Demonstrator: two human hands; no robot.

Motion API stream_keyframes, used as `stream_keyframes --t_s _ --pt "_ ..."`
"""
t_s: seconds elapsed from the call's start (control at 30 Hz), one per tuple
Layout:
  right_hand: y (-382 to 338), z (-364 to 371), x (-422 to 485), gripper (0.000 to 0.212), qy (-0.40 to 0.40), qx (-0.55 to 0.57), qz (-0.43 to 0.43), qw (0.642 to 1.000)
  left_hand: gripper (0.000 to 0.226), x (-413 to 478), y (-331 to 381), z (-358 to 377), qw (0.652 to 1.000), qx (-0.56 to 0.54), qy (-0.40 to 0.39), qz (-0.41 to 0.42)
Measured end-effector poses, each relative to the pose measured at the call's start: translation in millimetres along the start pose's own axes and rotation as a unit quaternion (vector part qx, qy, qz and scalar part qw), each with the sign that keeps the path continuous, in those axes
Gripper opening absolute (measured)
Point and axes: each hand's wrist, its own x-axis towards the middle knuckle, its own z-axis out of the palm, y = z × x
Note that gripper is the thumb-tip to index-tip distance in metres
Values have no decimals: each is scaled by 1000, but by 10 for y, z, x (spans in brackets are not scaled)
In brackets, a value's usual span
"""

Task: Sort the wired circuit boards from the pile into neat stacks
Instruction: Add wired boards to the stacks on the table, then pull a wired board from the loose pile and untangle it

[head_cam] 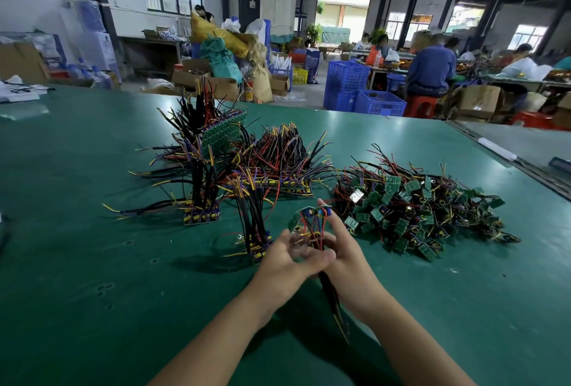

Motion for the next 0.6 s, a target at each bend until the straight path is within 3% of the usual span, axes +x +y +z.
stream_keyframes --t_s 0.1,0.27,0.4,0.5,0.6 --pt "-30 9 -24 70 -28 -38 -7 999 27 -17 -13 89 997 -80 -14 -19" --pt "-39 2 -39 87 -74 -127 -10 989 13 5 -7 71 993 -107 49 16" --pt "-25 0 -47 92 -104 -137 -17 985 16 5 -10 72 993 -66 90 25" --pt "-37 -69 -56 83 -36 -176 -69 981 17 26 10 54 987 44 131 83" --pt "-51 -159 -62 60 53 -161 -153 973 25 32 20 12 952 143 170 209"
